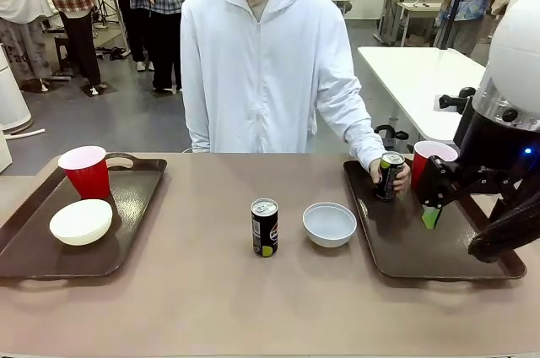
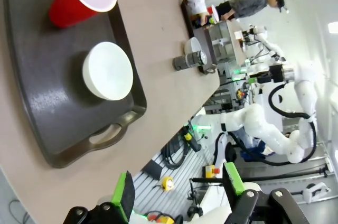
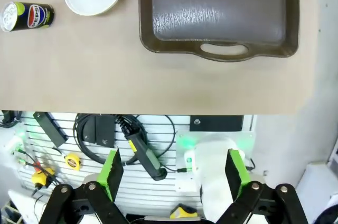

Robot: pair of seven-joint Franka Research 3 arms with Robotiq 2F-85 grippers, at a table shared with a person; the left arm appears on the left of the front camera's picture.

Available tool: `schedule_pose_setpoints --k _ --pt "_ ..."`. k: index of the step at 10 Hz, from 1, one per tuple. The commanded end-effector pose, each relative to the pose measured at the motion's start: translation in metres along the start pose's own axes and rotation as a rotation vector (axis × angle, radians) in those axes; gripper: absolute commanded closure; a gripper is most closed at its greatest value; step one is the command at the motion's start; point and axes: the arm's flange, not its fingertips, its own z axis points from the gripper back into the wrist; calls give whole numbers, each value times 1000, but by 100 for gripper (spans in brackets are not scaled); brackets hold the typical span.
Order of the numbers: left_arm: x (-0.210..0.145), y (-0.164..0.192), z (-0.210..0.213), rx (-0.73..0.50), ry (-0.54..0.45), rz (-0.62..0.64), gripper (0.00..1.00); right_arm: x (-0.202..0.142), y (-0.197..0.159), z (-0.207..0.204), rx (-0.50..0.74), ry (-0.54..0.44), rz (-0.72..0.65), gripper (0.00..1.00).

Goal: Prepare tableware on both trays.
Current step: Pick up a Picnic Bowl from the table and place it on a Handle tray.

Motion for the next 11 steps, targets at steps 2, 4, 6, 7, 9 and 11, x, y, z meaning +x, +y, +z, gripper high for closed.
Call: schedule_pose_setpoints --k 2,4,6,7,9,11 --pt "0 -5 0 -10 -19 11 12 31 9 -19 -5 2 16 0" --pt "0 -5 0 -10 -19 11 12 68 39 -26 35 -68 21 0" --pt "0 -5 0 -10 -19 11 12 110 70 -48 48 -135 82 0" --pt "0 -5 0 -10 -19 11 12 127 81 -63 52 -154 97 0" --pt "0 -5 0 -10 -19 11 12 153 94 -89 64 -203 118 0" --pt "0 -5 0 -10 -19 11 12 153 89 -89 158 -238 169 0"
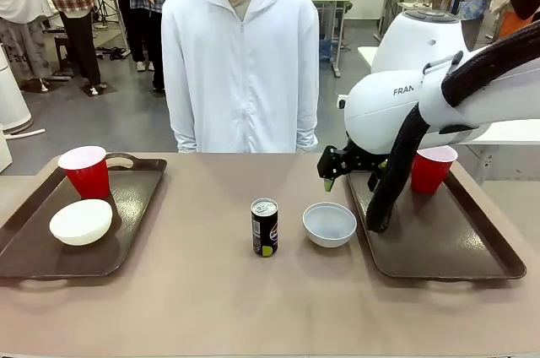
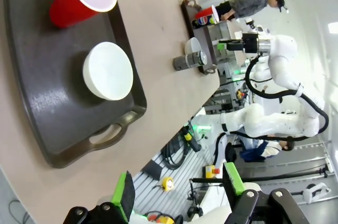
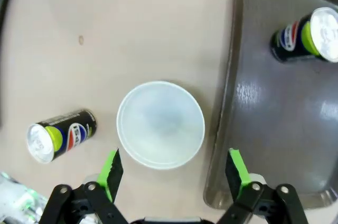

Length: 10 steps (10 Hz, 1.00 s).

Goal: Prepare tableware on both trays.
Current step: Pick up a Picnic Bowl from the table and place it on a Handle tray.

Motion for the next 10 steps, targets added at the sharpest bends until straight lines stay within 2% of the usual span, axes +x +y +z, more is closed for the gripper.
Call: schedule_pose_setpoints --k 1,5,10 --pt "0 -5 0 -10 -17 11 12 -4 0 3 -16 22 -9 0" --pt "0 -5 0 -10 -17 11 12 -1 -1 1 -1 12 -1 0" --pt "0 -5 0 -10 -17 11 12 20 8 -64 -73 74 -56 0"
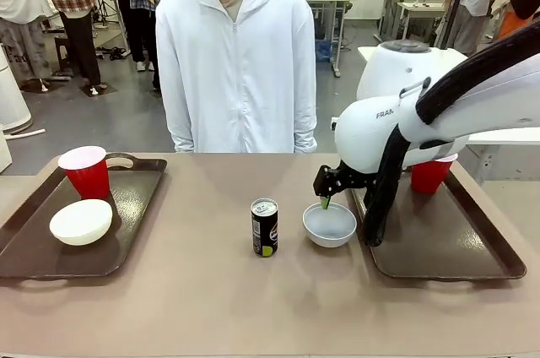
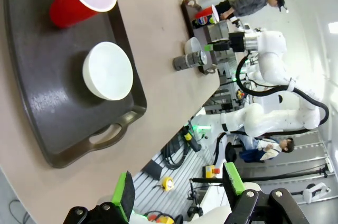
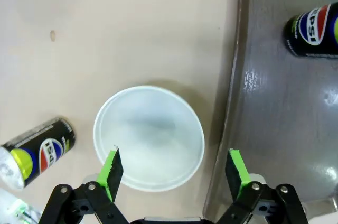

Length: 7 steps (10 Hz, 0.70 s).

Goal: Prepare tableware on both trays.
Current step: Pick up a Picnic Bowl from the table and place it on a Handle tray.

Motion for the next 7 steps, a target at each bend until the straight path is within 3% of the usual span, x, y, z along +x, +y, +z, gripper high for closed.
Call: schedule_pose_setpoints --k 1,3,4,5,6,7 --pt "0 -5 0 -10 -18 11 12 17 10 -10 -28 -7 -31 0" --pt "0 -5 0 -10 -18 11 12 20 7 -22 -50 19 -43 3" --pt "0 -5 0 -10 -18 11 12 23 3 -25 -57 31 -59 19" --pt "0 -5 0 -10 -18 11 12 26 -4 -28 -65 41 -93 22" --pt "0 -5 0 -10 -18 11 12 28 -11 -31 -64 55 -118 39" --pt "0 -5 0 -10 -18 11 12 28 -15 -31 -64 63 -124 42"
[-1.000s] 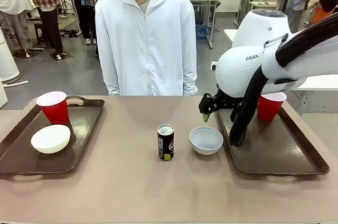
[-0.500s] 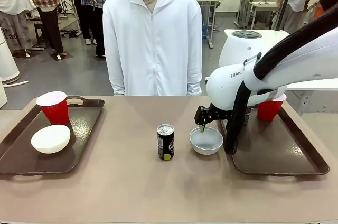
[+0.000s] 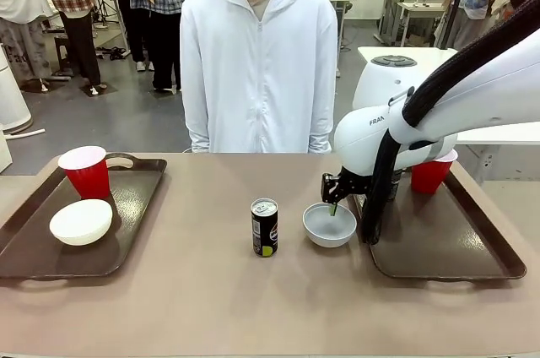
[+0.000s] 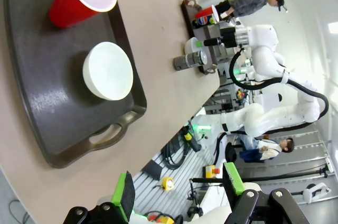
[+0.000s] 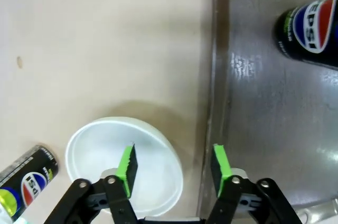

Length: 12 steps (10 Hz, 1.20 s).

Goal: Prepare tableware on both trays.
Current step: Pick up a Picnic Bowl from the table and place it on a Handle tray.

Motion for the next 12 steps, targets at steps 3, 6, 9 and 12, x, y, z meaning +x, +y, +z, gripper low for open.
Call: schedule_pose_setpoints --k 3,6,9,12 --pt "0 -5 0 -10 -18 11 12 6 3 5 -14 15 -30 77" --pt "0 -5 0 -10 -18 11 12 4 3 6 -18 21 -29 100" --pt "0 -5 0 -10 -18 11 12 3 3 8 -18 29 -25 100" --pt "0 -5 0 -10 -18 11 12 -39 6 65 -41 23 106 100"
